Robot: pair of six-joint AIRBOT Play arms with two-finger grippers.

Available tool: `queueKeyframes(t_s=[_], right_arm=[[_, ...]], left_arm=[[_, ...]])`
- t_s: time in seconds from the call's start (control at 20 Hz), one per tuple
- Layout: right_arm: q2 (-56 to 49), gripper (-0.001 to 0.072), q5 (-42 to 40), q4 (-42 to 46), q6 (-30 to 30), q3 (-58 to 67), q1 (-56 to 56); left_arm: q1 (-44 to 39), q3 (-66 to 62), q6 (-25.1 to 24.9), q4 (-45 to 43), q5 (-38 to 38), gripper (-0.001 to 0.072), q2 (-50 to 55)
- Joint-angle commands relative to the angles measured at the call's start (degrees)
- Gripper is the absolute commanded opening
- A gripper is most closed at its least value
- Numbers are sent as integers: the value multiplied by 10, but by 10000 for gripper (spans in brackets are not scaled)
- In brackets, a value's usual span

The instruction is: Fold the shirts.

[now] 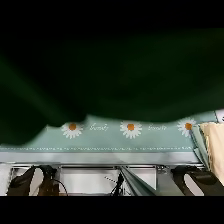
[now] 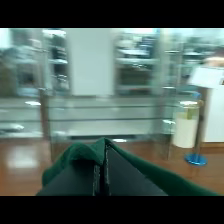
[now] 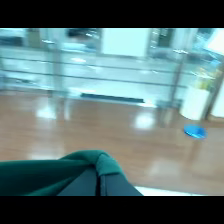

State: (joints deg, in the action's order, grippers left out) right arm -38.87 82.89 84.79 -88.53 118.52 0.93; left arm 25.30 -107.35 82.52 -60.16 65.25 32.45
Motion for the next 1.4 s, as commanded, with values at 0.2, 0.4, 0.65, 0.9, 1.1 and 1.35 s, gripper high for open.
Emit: queueKeyframes(t_s=[0.2,0.4,0.65,0.9,1.1,1.35], right_arm=[[73,33,88,40,-24,-202,0],[70,33,-45,38,-25,-418,0],[-101,32,-211,28,-43,-511,0],[-356,33,-264,-8,-38,-407,-1],[-512,33,-202,-14,-61,-255,-2],[-576,618,-118,-112,-83,-167,-49]], left_arm=[[-92,115,57,-137,152,39,-58],[-93,341,56,-36,138,39,-47],[-93,553,52,42,-29,39,72],[-125,527,2,122,-135,39,269],[-158,467,2,144,-171,39,382],[-158,436,2,134,-131,707,408]])
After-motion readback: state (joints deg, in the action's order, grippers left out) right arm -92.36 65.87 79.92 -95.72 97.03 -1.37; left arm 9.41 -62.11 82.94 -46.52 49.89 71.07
